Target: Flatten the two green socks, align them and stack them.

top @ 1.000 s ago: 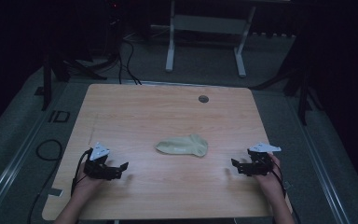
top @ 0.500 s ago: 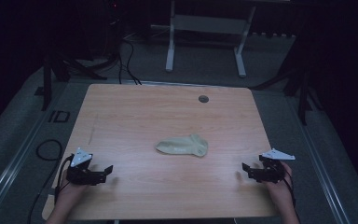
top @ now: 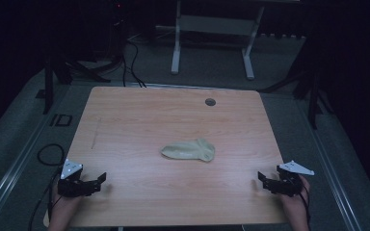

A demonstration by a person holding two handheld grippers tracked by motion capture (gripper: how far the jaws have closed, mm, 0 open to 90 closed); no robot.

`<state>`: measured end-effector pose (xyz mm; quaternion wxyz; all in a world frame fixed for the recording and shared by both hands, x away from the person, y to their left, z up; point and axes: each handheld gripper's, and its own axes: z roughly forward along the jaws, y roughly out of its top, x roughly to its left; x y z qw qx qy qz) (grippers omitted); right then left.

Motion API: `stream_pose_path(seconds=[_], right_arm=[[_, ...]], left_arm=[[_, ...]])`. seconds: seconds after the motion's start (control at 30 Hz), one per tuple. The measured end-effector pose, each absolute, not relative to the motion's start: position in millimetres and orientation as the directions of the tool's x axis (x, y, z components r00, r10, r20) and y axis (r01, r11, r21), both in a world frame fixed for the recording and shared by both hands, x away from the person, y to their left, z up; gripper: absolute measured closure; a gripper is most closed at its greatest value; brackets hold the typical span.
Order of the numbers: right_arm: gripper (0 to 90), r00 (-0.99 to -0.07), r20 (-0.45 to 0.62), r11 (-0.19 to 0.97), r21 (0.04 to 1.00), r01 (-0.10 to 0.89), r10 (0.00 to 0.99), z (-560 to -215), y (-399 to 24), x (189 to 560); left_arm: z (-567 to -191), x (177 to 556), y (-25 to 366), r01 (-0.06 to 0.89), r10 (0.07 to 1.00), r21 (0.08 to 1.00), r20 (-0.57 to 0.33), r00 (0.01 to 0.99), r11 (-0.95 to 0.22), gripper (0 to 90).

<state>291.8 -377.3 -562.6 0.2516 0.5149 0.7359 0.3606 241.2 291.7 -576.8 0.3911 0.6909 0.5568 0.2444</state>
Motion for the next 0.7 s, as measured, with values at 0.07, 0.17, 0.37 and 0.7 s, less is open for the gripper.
stream_pose_path(seconds=[0.07,0.17,0.37,0.7], right_arm=[[12.6,-0.316,0.012,0.183,0.795,0.578,0.949,-564.1,-382.3,289.5],[12.7,-0.285,0.023,0.152,0.803,0.576,0.958,-563.3,-386.4,286.3],[12.9,-0.27,-0.009,0.168,0.803,0.572,0.963,-564.1,-383.3,283.5],[12.9,-0.267,-0.023,0.177,0.803,0.569,0.963,-565.1,-381.4,284.1]], left_arm=[[-576.5,237.9,293.4,0.571,0.969,0.819,-0.096,0.227,-0.052,1.9],[-574.6,234.5,295.9,0.565,0.978,0.825,-0.094,0.187,-0.028,1.9],[-573.7,229.0,301.1,0.542,0.981,0.841,-0.096,0.166,-0.009,1.9],[-573.9,228.6,297.5,0.544,0.977,0.839,-0.108,0.182,-0.009,1.9]])
